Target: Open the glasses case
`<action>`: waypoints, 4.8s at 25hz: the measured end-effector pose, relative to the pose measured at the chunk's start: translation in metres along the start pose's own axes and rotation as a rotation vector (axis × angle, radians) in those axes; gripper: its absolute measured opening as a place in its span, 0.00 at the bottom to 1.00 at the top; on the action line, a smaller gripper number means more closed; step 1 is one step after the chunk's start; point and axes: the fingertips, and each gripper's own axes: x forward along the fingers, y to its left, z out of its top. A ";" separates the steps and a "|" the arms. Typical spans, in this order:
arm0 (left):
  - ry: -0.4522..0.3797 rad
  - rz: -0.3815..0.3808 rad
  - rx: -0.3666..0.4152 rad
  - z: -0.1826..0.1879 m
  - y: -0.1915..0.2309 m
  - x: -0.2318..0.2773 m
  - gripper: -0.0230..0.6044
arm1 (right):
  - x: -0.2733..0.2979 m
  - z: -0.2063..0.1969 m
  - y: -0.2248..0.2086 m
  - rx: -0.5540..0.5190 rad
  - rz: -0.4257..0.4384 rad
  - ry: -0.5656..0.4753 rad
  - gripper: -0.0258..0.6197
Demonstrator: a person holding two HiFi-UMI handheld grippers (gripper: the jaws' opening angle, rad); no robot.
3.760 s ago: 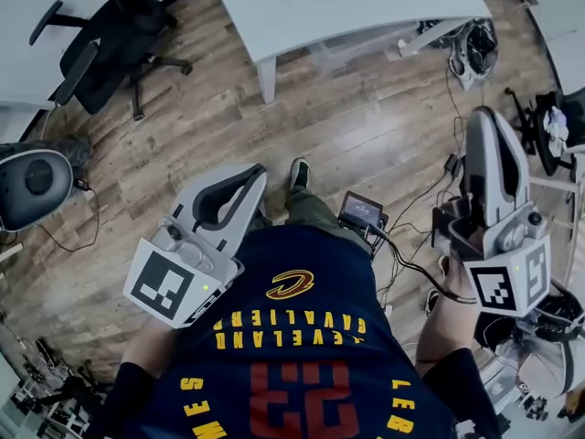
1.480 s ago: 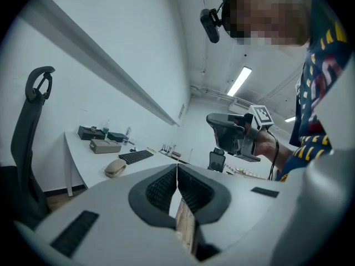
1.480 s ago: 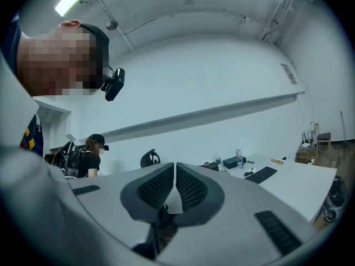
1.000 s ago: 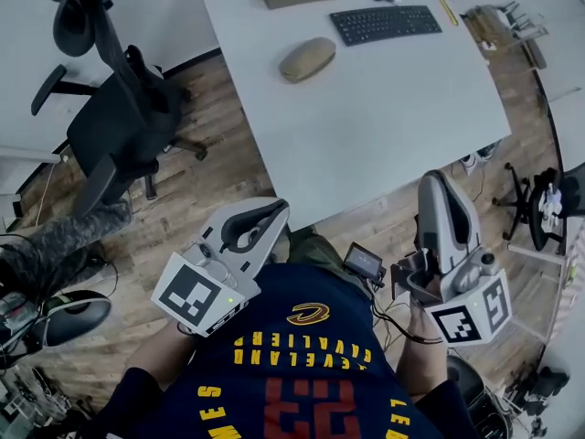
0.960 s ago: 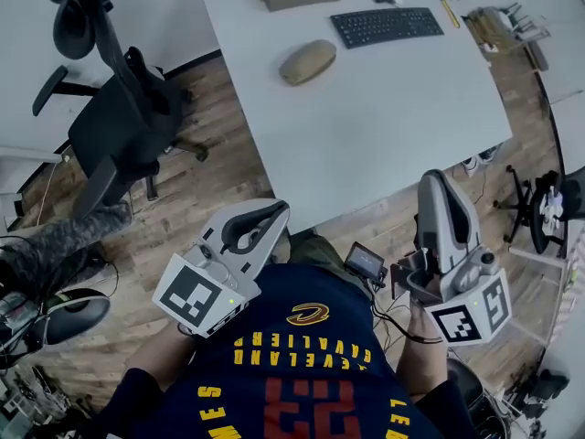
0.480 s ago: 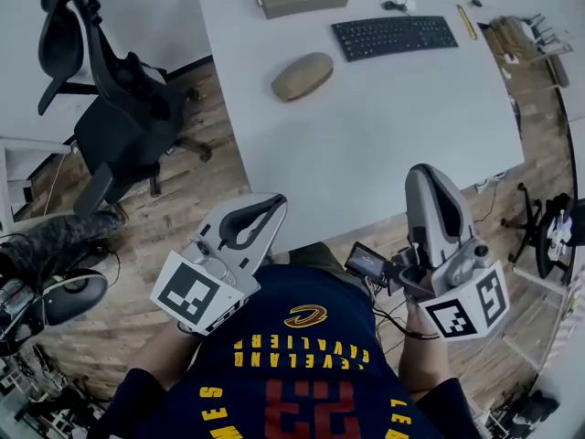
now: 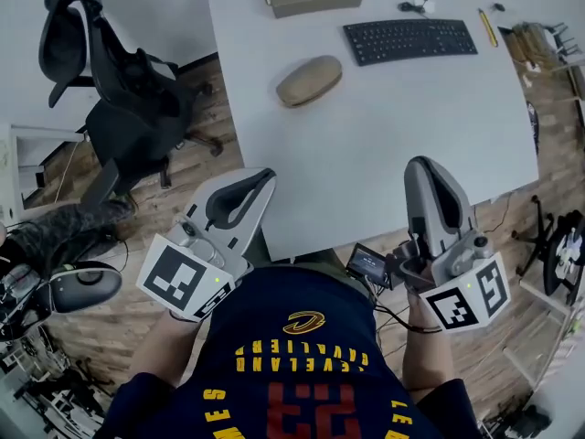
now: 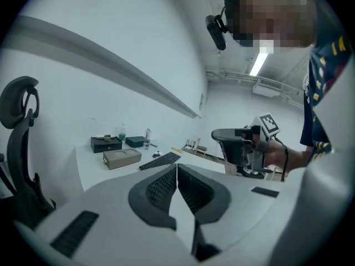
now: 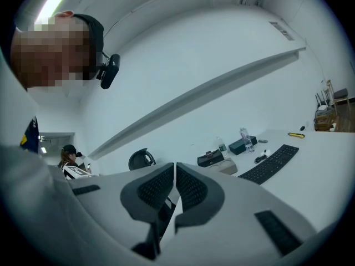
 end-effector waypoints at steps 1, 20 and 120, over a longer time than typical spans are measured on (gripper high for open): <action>0.006 0.002 0.009 -0.001 0.006 0.002 0.06 | 0.005 -0.003 -0.002 0.005 -0.006 0.006 0.08; 0.151 -0.149 0.097 -0.045 0.075 0.083 0.06 | 0.063 -0.068 -0.054 0.081 -0.197 0.121 0.08; 0.541 0.031 0.452 -0.183 0.162 0.139 0.39 | 0.079 -0.315 -0.090 0.832 -0.302 0.452 0.10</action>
